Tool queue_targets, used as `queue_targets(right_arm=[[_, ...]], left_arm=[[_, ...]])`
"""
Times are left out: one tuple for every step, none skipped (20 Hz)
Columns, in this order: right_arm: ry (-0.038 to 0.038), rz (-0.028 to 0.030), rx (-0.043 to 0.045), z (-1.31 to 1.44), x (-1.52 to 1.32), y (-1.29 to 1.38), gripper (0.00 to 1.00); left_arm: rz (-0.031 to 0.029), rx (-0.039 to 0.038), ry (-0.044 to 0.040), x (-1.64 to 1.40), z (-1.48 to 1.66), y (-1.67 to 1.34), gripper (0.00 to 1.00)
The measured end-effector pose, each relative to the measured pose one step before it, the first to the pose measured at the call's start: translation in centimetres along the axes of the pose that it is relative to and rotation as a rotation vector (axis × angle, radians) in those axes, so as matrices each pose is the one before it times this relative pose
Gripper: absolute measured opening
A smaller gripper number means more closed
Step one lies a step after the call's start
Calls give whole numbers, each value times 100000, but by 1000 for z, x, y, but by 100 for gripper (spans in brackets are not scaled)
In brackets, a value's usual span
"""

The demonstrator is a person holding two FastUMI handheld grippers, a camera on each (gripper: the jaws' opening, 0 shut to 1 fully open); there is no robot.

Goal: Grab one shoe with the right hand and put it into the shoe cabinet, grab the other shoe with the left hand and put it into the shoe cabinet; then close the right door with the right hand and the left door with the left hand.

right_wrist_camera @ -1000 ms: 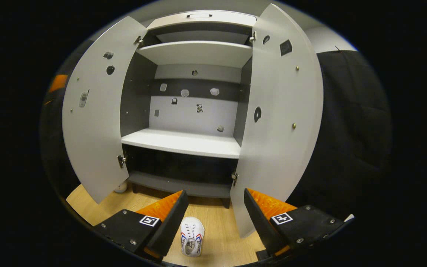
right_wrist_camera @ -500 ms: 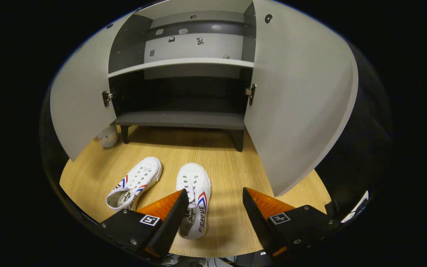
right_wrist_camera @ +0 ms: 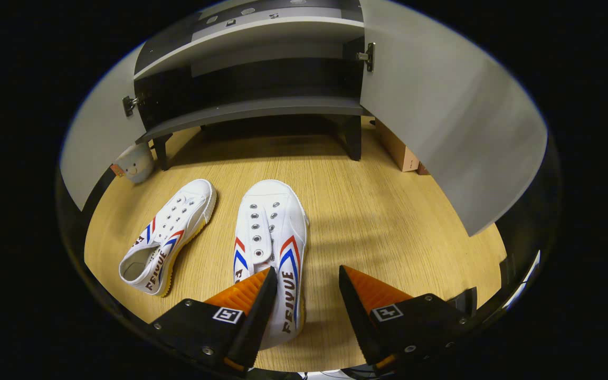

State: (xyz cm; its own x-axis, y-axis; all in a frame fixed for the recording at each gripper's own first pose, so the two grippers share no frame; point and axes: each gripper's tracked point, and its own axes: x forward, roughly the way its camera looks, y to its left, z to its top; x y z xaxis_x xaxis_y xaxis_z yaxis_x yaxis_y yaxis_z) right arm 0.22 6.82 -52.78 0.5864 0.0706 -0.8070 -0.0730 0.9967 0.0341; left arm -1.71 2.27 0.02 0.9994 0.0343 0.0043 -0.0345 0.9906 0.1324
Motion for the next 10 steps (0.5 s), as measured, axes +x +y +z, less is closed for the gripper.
queue_targets(right_arm=[[1285,663,225,-61,443,252,72],[1567,756,-25,-240,448,241,67],[1768,965,200,-290,290,244,63],[543,1316,1088,35,201,342,54],[430,1690,1303,70,79,374,50],[-149,-312,299,-91,-8,46,40],[256,-561,214,54,27,-8,31],[-75,-1003,-62,-32,89,-184,24],[-153,-1286,474,86,2,-203,15],[-421,-1601,1289,347,-214,-318,10]], left_arm=[[309,291,-130,-21,71,98,94],[344,424,-76,-55,-51,100,94],[347,343,-42,-128,-4,127,94],[361,203,121,114,-12,144,94],[316,128,139,-115,-160,109,94],[365,88,191,-69,-122,195,94],[239,-186,243,-36,-77,152,94],[33,-564,179,141,-1,88,94],[58,-541,199,-18,-89,127,94],[93,-261,202,134,-109,131,94]])
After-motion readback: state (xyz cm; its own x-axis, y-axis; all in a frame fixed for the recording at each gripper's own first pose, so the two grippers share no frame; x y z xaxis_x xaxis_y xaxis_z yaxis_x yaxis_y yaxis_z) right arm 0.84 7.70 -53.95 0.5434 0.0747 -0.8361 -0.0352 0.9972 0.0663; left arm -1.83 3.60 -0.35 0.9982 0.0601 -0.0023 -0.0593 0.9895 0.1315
